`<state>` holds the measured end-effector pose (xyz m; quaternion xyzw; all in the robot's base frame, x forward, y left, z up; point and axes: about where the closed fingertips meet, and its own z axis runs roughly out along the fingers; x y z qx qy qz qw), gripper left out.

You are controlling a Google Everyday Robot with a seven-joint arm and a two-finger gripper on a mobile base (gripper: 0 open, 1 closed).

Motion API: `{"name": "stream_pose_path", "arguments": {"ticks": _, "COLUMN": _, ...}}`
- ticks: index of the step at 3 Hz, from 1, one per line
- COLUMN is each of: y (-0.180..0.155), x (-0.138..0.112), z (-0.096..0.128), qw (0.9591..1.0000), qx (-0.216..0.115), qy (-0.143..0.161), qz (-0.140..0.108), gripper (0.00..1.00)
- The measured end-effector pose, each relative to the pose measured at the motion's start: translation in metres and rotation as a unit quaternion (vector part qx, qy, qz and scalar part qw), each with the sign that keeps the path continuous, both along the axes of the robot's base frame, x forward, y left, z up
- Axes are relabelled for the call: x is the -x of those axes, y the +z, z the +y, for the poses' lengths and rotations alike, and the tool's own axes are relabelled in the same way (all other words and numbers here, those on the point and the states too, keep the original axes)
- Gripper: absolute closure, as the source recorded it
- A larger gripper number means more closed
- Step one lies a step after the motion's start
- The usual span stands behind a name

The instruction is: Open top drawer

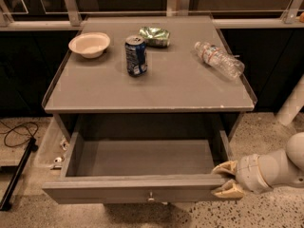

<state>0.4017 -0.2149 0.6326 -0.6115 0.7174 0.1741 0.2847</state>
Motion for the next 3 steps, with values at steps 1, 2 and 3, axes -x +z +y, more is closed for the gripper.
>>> {"name": "stream_pose_path", "arguments": {"ticks": 1, "y": -0.0012, "x": 0.0102, "z": 0.0019, "qw": 0.9999, "qx": -0.01, "qy": 0.004, "qz": 0.01, "gripper": 1.0}}
{"name": "stream_pose_path", "arguments": {"ticks": 2, "y": 0.0006, "x": 0.0103, "z": 0.0019, "qw": 0.9999, "qx": -0.01, "qy": 0.004, "qz": 0.01, "gripper": 1.0}}
{"name": "stream_pose_path", "arguments": {"ticks": 3, "y": 0.0006, "x": 0.0103, "z": 0.0019, "qw": 0.9999, "qx": -0.01, "qy": 0.004, "qz": 0.01, "gripper": 0.8}}
